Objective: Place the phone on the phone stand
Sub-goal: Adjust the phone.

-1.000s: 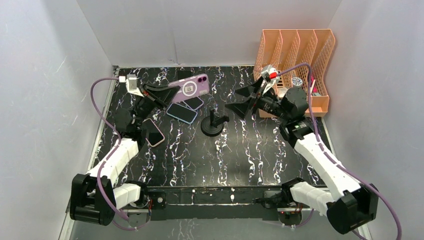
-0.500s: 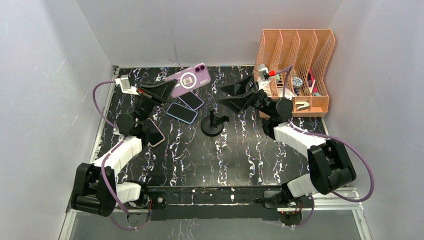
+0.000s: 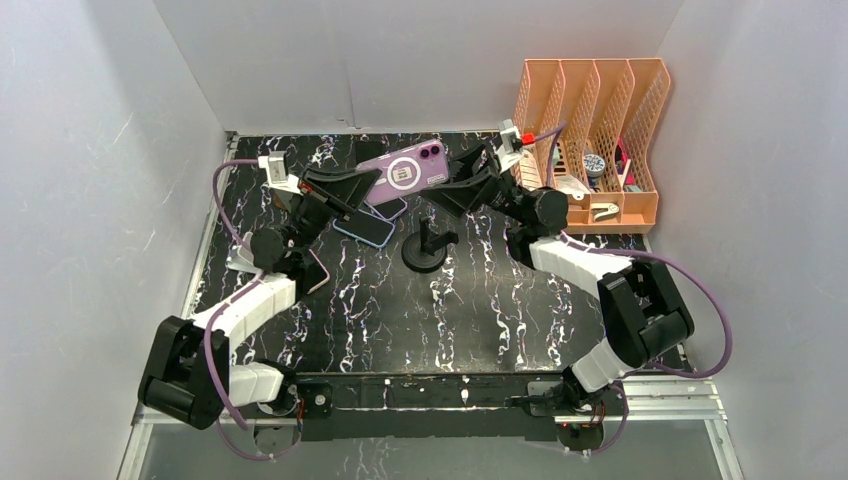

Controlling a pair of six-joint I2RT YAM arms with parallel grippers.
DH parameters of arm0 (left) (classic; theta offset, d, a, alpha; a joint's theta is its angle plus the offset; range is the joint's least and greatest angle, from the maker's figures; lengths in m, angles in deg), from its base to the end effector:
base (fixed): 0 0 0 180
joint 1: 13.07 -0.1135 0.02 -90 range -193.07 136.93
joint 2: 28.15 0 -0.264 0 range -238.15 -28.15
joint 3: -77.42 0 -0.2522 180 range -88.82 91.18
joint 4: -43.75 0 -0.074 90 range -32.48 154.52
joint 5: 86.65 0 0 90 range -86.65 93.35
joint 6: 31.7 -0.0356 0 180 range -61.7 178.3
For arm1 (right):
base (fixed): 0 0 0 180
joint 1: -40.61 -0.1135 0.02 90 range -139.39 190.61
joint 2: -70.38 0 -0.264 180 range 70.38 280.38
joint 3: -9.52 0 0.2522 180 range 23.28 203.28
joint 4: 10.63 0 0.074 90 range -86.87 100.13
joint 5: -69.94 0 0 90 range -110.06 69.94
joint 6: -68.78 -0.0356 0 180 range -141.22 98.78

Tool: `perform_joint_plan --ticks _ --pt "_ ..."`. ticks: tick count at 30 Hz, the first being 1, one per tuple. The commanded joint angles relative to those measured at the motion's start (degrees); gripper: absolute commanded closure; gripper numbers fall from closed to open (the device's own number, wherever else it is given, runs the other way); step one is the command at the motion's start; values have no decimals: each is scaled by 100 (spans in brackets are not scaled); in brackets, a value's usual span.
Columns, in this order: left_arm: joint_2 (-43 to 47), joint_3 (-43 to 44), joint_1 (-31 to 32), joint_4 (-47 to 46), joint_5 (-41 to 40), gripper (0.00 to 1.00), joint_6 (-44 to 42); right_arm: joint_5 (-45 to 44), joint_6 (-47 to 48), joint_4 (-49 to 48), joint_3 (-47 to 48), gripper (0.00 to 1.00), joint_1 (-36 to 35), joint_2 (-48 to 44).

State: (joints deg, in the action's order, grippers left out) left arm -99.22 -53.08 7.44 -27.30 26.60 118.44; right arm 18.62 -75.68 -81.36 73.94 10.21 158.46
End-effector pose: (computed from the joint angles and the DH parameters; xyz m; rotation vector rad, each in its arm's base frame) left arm 0.2182 -0.0966 0.3516 0.1425 0.8686 -1.4686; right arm 0.2574 0.1768 0.3507 -0.5394 0.9449 1.6030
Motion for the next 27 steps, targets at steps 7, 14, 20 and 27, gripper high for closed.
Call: perform_joint_plan --ticks 7,14,20,27 --pt "-103 236 246 -1767 -150 100 -93 -10 -202 -604 558 63 -28 165" --pt "-294 374 244 -1584 552 100 27 422 142 454 855 99 -24 -26" --pt "-679 1294 243 -599 2739 46 223 830 1999 3873 1686 99 -19 -584" --pt "-732 1683 234 -95 3645 66 111 1428 3178 6172 2582 99 -10 -633"
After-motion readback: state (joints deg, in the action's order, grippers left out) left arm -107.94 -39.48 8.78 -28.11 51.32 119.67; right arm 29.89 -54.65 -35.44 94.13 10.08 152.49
